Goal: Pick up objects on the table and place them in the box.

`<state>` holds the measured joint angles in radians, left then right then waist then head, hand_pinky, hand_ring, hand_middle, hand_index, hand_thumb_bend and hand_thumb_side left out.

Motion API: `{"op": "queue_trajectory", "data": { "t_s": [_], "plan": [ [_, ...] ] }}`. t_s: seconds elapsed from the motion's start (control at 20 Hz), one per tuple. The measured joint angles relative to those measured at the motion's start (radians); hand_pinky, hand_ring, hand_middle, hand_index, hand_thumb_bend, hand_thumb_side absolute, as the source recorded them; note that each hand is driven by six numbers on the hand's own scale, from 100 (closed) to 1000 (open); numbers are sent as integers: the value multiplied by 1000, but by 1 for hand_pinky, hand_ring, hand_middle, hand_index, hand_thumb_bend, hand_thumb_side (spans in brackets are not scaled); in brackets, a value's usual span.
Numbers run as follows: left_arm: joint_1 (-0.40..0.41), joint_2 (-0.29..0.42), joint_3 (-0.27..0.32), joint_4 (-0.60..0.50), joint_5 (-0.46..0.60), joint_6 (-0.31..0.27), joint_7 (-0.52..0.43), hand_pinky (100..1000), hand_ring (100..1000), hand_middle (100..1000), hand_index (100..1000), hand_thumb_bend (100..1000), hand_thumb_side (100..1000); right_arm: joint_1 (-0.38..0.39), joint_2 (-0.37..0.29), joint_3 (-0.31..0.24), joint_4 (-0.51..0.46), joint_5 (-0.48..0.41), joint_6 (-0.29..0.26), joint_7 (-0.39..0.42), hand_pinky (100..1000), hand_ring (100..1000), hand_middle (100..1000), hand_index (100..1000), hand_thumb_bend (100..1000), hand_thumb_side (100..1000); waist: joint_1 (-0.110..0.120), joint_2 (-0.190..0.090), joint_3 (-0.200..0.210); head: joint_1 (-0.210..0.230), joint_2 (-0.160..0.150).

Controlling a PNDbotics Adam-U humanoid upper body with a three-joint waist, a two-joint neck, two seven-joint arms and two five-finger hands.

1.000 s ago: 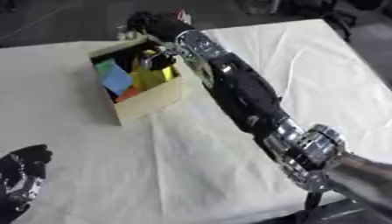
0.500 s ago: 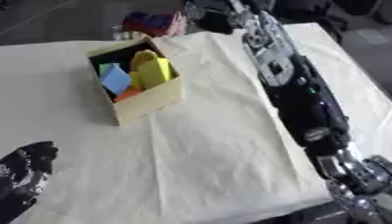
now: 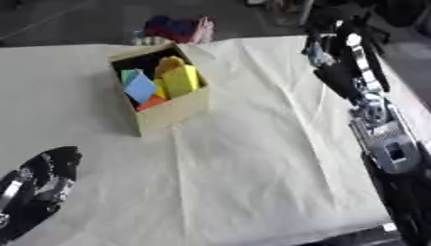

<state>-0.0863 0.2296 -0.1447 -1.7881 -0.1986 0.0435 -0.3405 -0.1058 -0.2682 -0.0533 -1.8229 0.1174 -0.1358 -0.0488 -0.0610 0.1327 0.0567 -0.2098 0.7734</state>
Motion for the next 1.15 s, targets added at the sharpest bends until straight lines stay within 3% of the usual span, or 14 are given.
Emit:
{"op": "queue_trajectory", "data": {
  "t_s": [0.45, 0.85, 1.15],
  "plan": [
    [0, 0, -1, 0, 7, -10, 8, 850, 833, 764, 854, 100, 544, 55, 56, 59, 10, -3, -31, 23, 667, 547, 622, 841, 100, 452, 1, -8, -3, 70, 0],
    [-1, 0, -15, 0, 22, -25, -2, 854, 847, 783, 861, 100, 601, 43, 70, 106, 17, -2, -25, 60, 667, 541, 612, 840, 100, 458, 1, -8, -6, 137, 0],
    [-2, 0, -26, 0, 36, -35, -11, 857, 858, 803, 873, 100, 664, 43, 70, 113, 19, 4, -18, 76, 668, 536, 604, 838, 100, 461, 1, -8, -8, 150, 0]
  ]
}}
